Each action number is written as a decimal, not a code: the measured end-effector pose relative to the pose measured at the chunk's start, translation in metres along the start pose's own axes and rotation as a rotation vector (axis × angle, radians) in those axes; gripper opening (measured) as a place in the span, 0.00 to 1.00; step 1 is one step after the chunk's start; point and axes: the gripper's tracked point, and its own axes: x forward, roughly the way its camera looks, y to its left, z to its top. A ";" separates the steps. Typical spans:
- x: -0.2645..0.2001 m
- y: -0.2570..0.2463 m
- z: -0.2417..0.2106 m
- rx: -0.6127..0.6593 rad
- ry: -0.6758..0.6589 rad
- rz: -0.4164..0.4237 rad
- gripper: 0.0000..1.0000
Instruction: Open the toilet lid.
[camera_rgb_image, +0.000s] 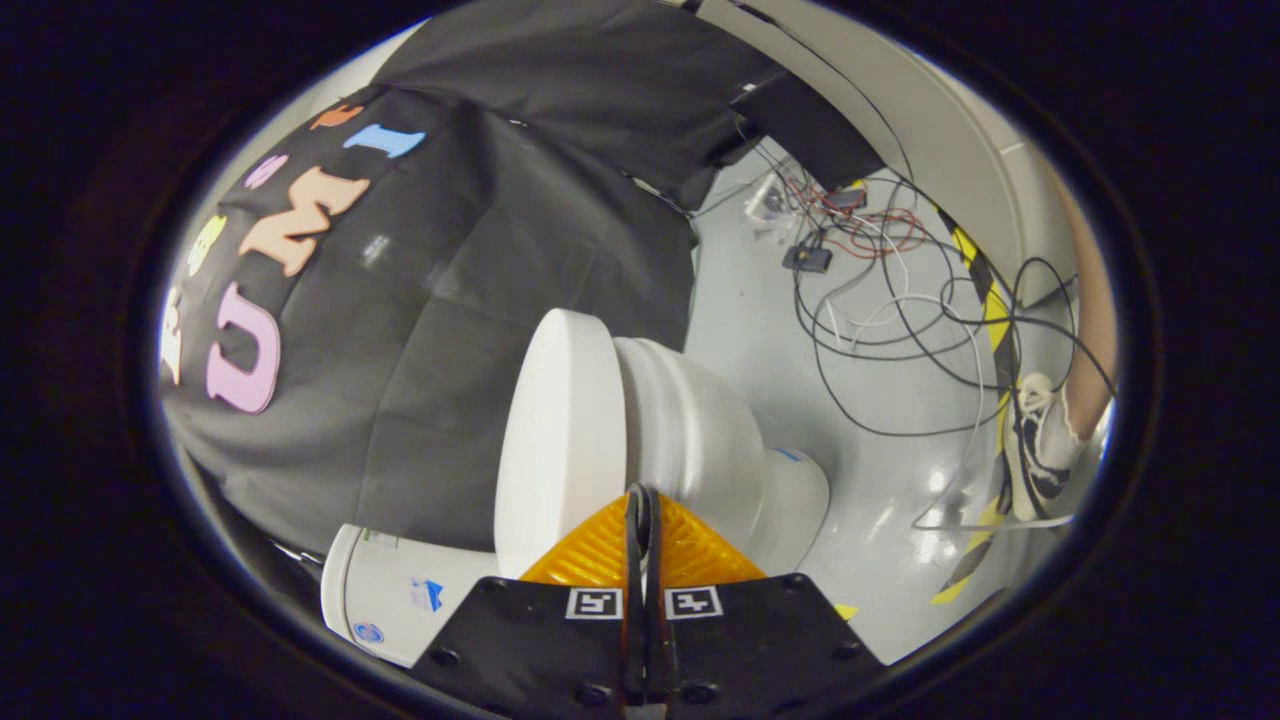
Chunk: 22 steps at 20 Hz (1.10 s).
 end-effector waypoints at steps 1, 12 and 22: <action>-0.004 0.008 0.001 -0.024 -0.007 0.011 0.02; -0.057 0.133 0.006 -0.424 -0.090 0.260 0.01; -0.085 0.197 -0.023 -0.726 -0.084 0.373 0.02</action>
